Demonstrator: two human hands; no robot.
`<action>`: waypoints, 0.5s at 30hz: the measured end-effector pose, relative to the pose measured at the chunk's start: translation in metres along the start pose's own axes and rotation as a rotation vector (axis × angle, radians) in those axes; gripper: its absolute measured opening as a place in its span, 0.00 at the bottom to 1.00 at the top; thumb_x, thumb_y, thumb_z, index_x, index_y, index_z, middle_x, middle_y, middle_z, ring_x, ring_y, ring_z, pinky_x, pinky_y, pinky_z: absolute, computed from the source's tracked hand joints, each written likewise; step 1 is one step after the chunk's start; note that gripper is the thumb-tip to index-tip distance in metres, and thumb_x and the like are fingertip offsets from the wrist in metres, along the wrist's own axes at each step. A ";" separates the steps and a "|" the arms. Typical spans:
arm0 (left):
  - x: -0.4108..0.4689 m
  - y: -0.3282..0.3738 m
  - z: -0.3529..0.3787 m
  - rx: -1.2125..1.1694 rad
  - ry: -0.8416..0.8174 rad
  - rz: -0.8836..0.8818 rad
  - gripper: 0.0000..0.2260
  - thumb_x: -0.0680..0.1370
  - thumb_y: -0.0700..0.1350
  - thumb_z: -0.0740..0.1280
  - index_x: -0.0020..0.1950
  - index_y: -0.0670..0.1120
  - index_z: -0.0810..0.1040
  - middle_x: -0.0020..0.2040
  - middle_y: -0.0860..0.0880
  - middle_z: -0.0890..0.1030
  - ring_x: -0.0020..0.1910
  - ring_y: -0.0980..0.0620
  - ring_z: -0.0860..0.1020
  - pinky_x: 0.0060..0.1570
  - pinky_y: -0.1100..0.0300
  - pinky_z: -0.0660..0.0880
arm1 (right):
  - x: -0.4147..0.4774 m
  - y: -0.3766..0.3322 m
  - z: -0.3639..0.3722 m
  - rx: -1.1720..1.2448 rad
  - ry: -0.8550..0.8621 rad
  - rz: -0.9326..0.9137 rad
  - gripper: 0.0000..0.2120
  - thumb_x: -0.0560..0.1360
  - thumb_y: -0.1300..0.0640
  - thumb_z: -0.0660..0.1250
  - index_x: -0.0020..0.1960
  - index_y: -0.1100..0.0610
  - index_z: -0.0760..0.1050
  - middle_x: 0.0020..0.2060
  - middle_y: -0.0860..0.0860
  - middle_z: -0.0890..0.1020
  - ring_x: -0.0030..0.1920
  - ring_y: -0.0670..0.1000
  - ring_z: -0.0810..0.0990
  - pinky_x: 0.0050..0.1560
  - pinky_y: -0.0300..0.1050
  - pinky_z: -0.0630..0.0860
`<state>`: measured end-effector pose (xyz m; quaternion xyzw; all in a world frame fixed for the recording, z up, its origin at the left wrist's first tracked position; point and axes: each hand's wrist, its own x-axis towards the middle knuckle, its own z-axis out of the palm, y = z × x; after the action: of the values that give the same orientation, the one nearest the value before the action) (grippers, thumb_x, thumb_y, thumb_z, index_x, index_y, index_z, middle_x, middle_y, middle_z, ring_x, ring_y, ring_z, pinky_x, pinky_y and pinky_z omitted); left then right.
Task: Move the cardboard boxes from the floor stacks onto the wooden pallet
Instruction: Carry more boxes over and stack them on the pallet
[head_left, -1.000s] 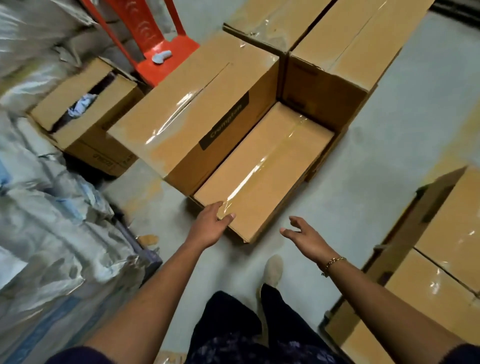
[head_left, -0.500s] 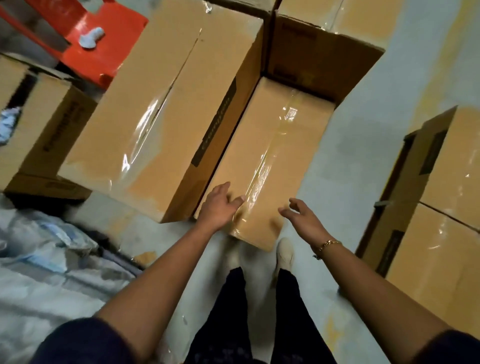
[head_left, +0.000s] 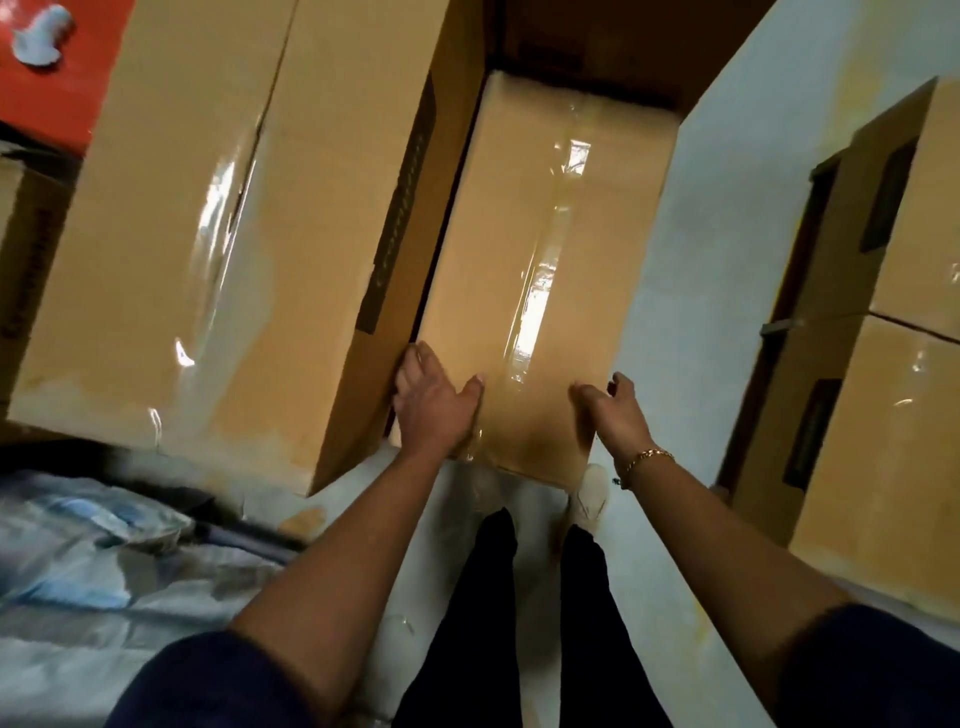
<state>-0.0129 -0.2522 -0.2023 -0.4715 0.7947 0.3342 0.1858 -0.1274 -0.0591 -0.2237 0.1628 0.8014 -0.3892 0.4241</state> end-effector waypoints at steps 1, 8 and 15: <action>0.000 0.001 0.003 -0.005 0.022 -0.008 0.44 0.80 0.63 0.65 0.83 0.42 0.46 0.83 0.43 0.51 0.80 0.41 0.52 0.75 0.43 0.57 | 0.003 0.003 0.002 0.029 -0.019 0.018 0.35 0.79 0.45 0.68 0.80 0.54 0.60 0.74 0.52 0.70 0.71 0.58 0.72 0.71 0.56 0.69; 0.011 0.003 0.015 -0.010 0.070 -0.041 0.44 0.79 0.62 0.66 0.83 0.42 0.46 0.82 0.44 0.50 0.80 0.41 0.51 0.76 0.44 0.53 | 0.018 0.014 0.010 0.157 -0.060 0.047 0.33 0.78 0.39 0.67 0.77 0.53 0.65 0.70 0.52 0.76 0.66 0.57 0.76 0.69 0.59 0.73; 0.017 0.002 0.025 -0.136 0.170 -0.060 0.43 0.79 0.60 0.68 0.84 0.43 0.48 0.83 0.43 0.54 0.81 0.42 0.52 0.77 0.43 0.50 | 0.026 0.028 0.015 0.204 -0.077 -0.013 0.41 0.72 0.30 0.69 0.79 0.46 0.62 0.72 0.49 0.74 0.69 0.58 0.74 0.70 0.63 0.72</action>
<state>-0.0236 -0.2442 -0.2294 -0.5334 0.7685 0.3403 0.0952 -0.1185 -0.0542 -0.2631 0.1848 0.7416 -0.4775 0.4334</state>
